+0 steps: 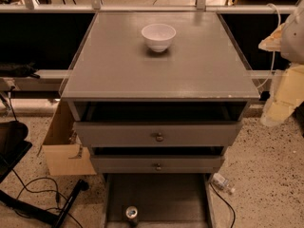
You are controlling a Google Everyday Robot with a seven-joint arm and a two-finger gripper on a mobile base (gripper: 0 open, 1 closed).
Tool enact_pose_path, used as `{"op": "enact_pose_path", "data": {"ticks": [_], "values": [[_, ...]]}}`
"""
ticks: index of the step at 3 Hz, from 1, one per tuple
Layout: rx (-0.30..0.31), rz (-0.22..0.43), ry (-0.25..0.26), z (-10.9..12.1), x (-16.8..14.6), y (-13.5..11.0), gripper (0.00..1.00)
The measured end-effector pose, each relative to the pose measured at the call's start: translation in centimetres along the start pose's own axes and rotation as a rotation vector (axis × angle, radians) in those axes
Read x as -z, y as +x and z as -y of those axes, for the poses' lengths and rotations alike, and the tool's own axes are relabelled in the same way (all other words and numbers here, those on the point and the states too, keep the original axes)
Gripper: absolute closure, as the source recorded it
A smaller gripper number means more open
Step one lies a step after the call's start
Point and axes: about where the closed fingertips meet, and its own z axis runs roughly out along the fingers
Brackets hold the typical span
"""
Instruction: Pick redbull can from bottom drawer and place on counter
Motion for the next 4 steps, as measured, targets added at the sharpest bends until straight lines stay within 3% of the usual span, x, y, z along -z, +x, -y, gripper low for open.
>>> {"op": "enact_pose_path", "data": {"ticks": [2,3,4], "values": [[-0.021,0.009,-0.014,0.3,-0.7,0.1,0.0],[-0.058,0.084,-0.063,-1.3,-4.1,0.8,0.0],[-0.109,0.222,-0.092,-5.5,-8.2,1.9,0.0]]}}
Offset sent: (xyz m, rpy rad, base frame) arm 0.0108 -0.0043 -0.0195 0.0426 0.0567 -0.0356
